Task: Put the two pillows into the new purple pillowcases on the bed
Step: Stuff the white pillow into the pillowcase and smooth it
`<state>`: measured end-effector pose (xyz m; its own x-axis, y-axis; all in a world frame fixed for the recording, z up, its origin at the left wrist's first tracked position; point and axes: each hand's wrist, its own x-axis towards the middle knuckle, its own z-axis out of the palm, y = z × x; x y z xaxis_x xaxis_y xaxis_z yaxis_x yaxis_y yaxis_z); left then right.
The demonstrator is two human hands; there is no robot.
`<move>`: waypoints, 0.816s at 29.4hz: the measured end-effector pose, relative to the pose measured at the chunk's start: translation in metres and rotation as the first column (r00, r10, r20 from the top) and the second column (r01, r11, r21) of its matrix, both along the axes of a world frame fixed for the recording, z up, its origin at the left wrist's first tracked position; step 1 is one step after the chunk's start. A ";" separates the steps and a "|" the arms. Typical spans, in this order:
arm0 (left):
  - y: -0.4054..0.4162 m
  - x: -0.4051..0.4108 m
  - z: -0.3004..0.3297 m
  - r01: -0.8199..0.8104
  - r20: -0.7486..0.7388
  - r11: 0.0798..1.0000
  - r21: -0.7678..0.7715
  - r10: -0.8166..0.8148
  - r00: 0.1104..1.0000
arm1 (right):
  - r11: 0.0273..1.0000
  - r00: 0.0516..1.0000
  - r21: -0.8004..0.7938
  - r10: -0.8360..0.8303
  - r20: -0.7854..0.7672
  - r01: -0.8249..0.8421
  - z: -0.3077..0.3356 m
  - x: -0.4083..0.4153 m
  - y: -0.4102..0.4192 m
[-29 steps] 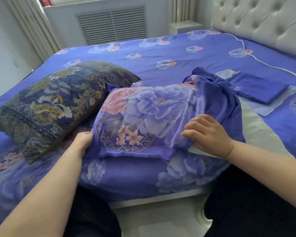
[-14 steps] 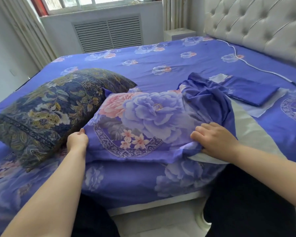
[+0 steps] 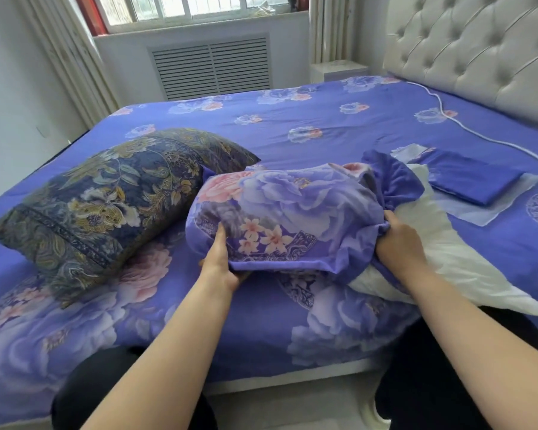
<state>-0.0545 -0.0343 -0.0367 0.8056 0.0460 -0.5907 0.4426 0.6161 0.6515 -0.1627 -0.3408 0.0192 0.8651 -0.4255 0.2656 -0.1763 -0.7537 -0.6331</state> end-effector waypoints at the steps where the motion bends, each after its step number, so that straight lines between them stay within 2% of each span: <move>1: -0.008 -0.003 0.015 -0.007 0.057 1.000 -0.002 0.007 0.998 | 0.999 0.997 0.031 0.015 0.078 -0.018 -0.003 -0.002 0.002; 3: -0.021 -0.001 0.050 -0.135 0.240 0.985 0.106 0.107 0.965 | 0.990 0.990 0.135 0.009 0.139 -0.028 0.000 -0.011 0.012; 5: -0.027 0.014 0.085 -0.203 0.432 0.971 0.130 0.129 0.893 | 0.944 0.984 0.328 -0.037 0.176 -0.023 0.008 -0.019 0.033; 8: -0.027 0.039 0.138 -0.051 0.676 0.998 -0.020 0.051 0.735 | 0.916 0.868 0.394 -0.130 0.479 -0.081 0.029 -0.016 0.081; 9: -0.029 0.047 0.153 0.021 0.720 0.999 -0.034 0.009 0.694 | 0.912 0.848 0.400 -0.135 0.512 -0.097 0.037 -0.007 0.094; 10: -0.036 0.049 0.166 0.070 0.745 0.998 0.000 -0.047 0.665 | 0.909 0.859 0.399 -0.109 0.501 -0.117 0.047 0.003 0.108; 12: -0.055 0.046 0.179 0.013 0.734 0.965 0.263 -0.208 0.646 | 0.928 0.933 0.338 0.029 0.359 -0.158 0.063 0.024 0.125; 14: -0.066 0.040 0.165 -0.040 0.630 0.806 0.591 -0.430 0.647 | 0.950 0.972 0.234 0.171 0.163 -0.206 0.074 0.038 0.129; 17: -0.058 0.023 0.109 0.154 0.289 0.453 0.878 -0.759 0.584 | 0.974 0.975 0.043 0.222 0.003 -0.222 0.069 0.056 0.111; 18: -0.055 0.014 0.092 0.185 0.182 0.330 0.926 -0.816 0.548 | 0.976 0.976 -0.028 0.216 -0.026 -0.217 0.062 0.061 0.102; 20: -0.054 0.004 0.062 0.110 0.038 0.111 0.988 -0.855 0.517 | 0.962 0.960 -0.109 0.233 -0.158 -0.251 0.045 0.067 0.086; 22: -0.062 -0.005 0.049 0.007 -0.029 -0.030 1.000 -0.826 0.564 | 0.935 0.919 -0.120 0.293 -0.264 -0.333 0.029 0.067 0.076; 24: -0.070 -0.011 0.047 -0.173 -0.006 -0.148 0.974 -0.775 0.632 | 0.906 0.909 -0.152 0.360 -0.211 -0.394 0.018 0.064 0.071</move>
<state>-0.0657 -0.1041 0.0102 0.9474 -0.2683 0.1748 -0.3192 -0.8346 0.4489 -0.0984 -0.2700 0.0370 0.9903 -0.0158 0.1382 0.0500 -0.8867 -0.4596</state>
